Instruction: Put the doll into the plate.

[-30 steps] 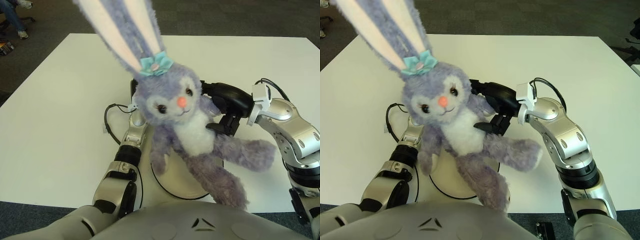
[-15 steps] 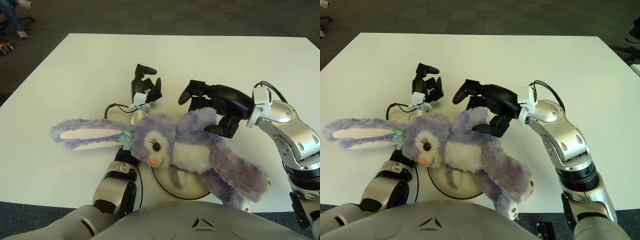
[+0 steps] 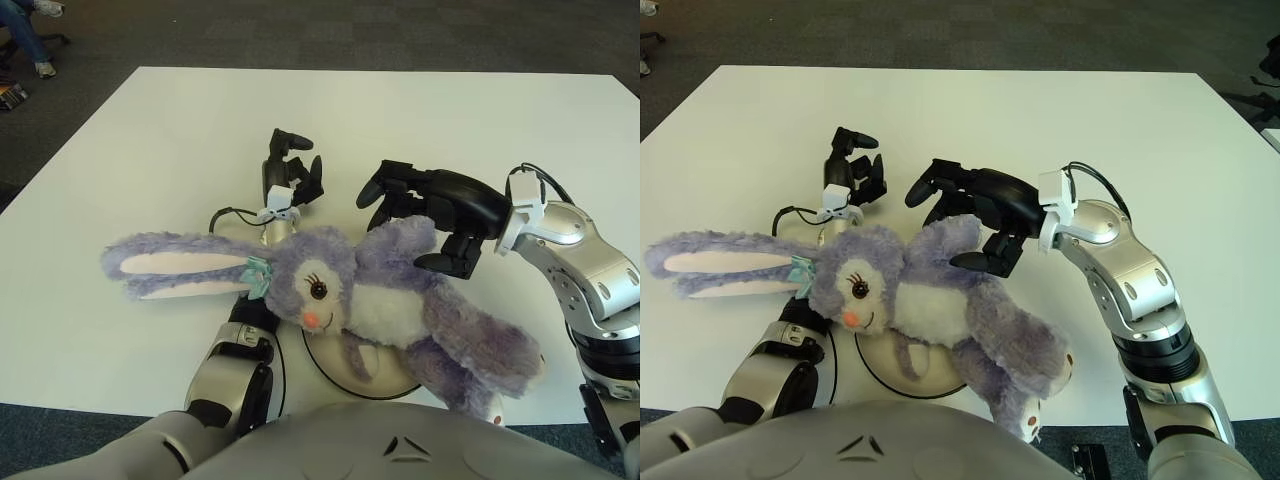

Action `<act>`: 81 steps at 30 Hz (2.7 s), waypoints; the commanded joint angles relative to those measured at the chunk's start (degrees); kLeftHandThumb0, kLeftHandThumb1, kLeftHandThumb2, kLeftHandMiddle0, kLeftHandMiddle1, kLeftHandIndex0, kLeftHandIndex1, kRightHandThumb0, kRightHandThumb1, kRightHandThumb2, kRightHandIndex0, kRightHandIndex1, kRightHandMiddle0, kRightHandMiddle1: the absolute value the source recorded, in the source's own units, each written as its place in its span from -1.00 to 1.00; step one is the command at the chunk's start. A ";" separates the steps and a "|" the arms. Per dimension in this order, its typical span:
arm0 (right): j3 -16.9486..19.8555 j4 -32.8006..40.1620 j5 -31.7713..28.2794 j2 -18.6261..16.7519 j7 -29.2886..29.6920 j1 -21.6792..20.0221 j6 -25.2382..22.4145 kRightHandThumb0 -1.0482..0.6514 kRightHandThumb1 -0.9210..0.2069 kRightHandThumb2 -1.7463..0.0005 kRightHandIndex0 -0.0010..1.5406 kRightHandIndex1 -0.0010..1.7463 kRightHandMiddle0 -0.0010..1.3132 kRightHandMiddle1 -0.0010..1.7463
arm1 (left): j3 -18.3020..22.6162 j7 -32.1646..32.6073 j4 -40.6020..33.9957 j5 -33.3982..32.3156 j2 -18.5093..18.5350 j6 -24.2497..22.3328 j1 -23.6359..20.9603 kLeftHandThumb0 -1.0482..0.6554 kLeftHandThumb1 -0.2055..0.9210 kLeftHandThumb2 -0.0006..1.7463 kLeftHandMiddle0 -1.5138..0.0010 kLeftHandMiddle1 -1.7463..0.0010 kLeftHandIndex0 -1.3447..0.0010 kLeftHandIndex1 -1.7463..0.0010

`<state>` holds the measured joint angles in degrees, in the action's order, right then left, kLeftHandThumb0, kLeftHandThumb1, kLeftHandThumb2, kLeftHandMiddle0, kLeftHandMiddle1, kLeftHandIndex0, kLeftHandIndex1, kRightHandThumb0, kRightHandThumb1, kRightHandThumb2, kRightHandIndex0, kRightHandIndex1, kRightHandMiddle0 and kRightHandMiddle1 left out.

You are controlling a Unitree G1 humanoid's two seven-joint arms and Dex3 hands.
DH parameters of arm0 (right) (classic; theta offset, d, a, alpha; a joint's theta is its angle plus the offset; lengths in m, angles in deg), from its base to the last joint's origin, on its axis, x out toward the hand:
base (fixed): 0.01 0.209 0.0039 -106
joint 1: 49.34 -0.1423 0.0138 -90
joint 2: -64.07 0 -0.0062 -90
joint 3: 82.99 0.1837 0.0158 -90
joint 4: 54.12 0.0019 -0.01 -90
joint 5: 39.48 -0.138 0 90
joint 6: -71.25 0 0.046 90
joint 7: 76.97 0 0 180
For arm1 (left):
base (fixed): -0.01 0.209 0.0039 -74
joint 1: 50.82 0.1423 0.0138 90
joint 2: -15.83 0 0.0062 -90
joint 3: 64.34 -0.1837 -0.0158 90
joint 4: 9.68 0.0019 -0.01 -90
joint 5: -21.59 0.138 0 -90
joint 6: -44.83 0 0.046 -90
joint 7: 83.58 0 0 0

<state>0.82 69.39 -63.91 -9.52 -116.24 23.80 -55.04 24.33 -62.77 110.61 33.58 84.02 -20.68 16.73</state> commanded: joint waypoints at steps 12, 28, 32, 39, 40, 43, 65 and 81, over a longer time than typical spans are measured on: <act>2.05 -1.24 0.91 0.76 0.00 0.77 2.71 -0.31 0.22 -0.12 -0.79 0.65 -0.89 0.46 | -0.18 0.10 0.91 0.13 0.26 -0.75 2.56 -0.23 0.46 0.07 -0.43 -1.00 0.43 -1.00; 7.69 -10.79 9.45 4.21 3.44 -8.44 10.09 -0.37 0.13 -0.08 -0.45 0.88 -0.88 0.32 | 0.49 -4.44 0.35 -4.24 -0.21 0.21 3.36 -0.23 0.51 0.03 -0.44 -1.00 0.46 -1.00; 9.39 -9.52 10.39 3.56 7.47 -8.01 8.20 -0.34 0.09 -0.09 -0.47 0.46 -0.89 0.30 | 0.70 -5.13 0.64 -5.00 -0.18 0.76 3.32 -0.22 0.52 0.02 -0.44 -1.00 0.46 -1.00; 12.06 -7.76 8.42 0.14 12.45 -5.82 4.22 -0.26 -0.24 0.07 -0.50 0.16 -0.54 0.48 | 0.86 -5.20 0.68 -5.03 0.05 1.03 3.36 -0.22 0.53 0.01 -0.44 -1.00 0.47 -1.00; 12.23 -7.67 8.33 -0.40 13.12 -5.58 3.82 -0.25 -0.34 0.14 -0.50 0.17 -0.47 0.52 | 0.89 -5.20 0.70 -5.02 0.09 1.06 3.38 -0.22 0.54 0.01 -0.44 -1.00 0.47 -1.00; 12.57 -8.09 8.55 -1.69 14.59 -5.16 3.49 -0.22 -0.61 0.34 -0.44 0.23 -0.29 0.61 | 0.99 -5.28 0.77 -5.06 0.18 1.09 3.38 -0.22 0.54 0.00 -0.45 -1.00 0.47 -1.00; 16.39 -33.89 10.90 -17.87 25.28 -5.92 29.25 0.23 0.06 -0.50 -0.36 1.00 -0.26 0.99 | 2.98 -9.73 0.95 -8.44 1.61 2.12 3.85 -0.22 0.56 -0.01 -0.45 -1.00 0.48 -1.00; 19.14 -48.74 9.53 -25.40 26.57 -4.62 44.10 0.22 0.51 -0.79 0.05 1.00 -0.05 0.86 | 3.57 -9.54 1.58 -8.06 2.35 2.18 3.47 -0.23 0.48 0.05 -0.46 -1.00 0.44 -1.00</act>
<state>18.83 24.96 -54.28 -34.38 -89.93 18.74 -13.77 27.46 -72.43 110.20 25.12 85.47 -18.90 17.51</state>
